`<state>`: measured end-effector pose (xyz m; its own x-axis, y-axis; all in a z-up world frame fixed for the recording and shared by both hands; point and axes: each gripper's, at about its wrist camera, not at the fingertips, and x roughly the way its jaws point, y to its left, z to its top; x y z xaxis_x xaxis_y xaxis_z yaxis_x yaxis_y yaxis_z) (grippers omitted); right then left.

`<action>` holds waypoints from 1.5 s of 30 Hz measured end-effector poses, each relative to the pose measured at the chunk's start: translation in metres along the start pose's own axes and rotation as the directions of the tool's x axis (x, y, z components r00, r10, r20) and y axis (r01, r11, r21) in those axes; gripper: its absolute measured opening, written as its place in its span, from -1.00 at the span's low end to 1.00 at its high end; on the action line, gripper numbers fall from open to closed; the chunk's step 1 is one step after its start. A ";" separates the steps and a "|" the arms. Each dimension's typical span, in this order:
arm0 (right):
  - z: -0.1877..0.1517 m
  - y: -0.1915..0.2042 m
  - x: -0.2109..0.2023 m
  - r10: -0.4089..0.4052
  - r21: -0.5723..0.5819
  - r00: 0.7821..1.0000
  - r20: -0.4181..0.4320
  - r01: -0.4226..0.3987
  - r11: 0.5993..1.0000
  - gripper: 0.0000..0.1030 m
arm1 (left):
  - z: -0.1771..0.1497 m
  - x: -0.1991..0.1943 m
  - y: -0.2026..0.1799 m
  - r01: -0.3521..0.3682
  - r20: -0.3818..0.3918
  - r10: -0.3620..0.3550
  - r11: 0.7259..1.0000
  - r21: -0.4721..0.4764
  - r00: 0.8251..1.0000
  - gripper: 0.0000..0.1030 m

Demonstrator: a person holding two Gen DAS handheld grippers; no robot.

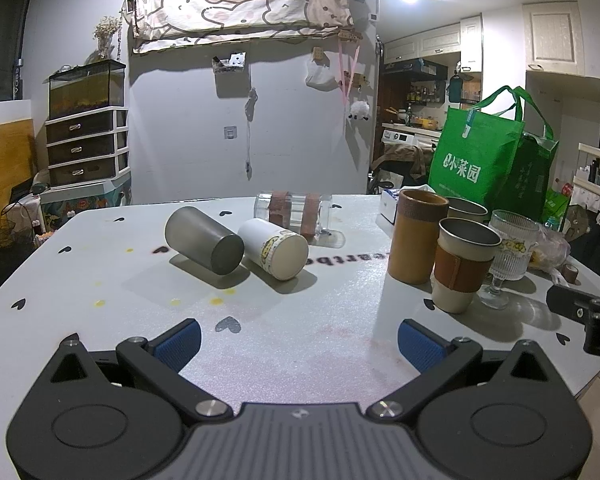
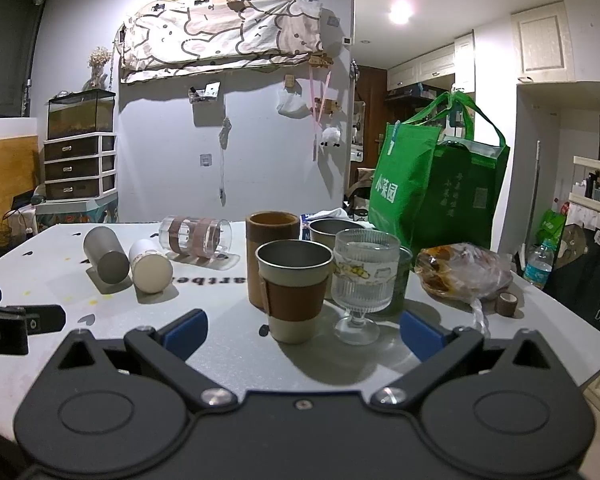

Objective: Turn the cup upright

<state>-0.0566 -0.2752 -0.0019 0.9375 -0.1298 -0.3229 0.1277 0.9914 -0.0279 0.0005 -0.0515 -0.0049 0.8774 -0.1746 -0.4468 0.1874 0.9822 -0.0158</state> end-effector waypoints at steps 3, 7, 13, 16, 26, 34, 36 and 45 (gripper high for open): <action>0.000 0.000 0.000 0.001 0.000 1.000 0.000 -0.001 1.000 1.00 | 0.000 0.000 0.000 0.000 0.000 0.000 1.000 0.000 1.000 1.00; -0.001 0.002 -0.001 0.002 -0.001 1.000 0.001 -0.002 1.000 1.00 | 0.000 0.000 0.000 0.000 -0.001 0.000 1.000 -0.001 1.000 1.00; 0.000 0.001 0.000 0.002 0.000 1.000 0.001 -0.002 1.000 1.00 | 0.000 0.000 0.002 -0.002 -0.001 0.002 1.000 -0.001 1.000 1.00; -0.001 0.003 -0.001 0.005 -0.001 1.000 0.001 -0.005 1.000 1.00 | 0.000 0.000 0.002 -0.002 -0.002 0.002 1.000 -0.001 1.000 1.00; -0.001 0.005 -0.002 0.009 -0.002 1.000 0.001 -0.009 1.000 1.00 | -0.001 -0.001 0.004 -0.004 -0.002 0.004 1.000 -0.001 1.000 1.00; -0.001 0.006 -0.002 0.009 -0.002 1.000 0.001 -0.009 1.000 1.00 | -0.001 -0.001 0.004 -0.005 -0.002 0.005 1.000 -0.001 1.000 1.00; -0.001 0.006 -0.002 0.010 -0.002 1.000 0.001 -0.010 1.000 1.00 | -0.001 -0.001 0.003 -0.005 -0.003 0.005 1.000 -0.001 1.000 1.00; -0.001 0.006 -0.002 0.010 -0.002 1.000 0.001 -0.010 1.000 1.00 | -0.001 -0.001 0.003 -0.005 -0.003 0.005 1.000 -0.002 1.000 1.00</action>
<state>-0.0583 -0.2692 -0.0017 0.9389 -0.1199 -0.3227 0.1176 0.9927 -0.0266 0.0001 -0.0481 -0.0051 0.8769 -0.1696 -0.4498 0.1825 0.9831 -0.0150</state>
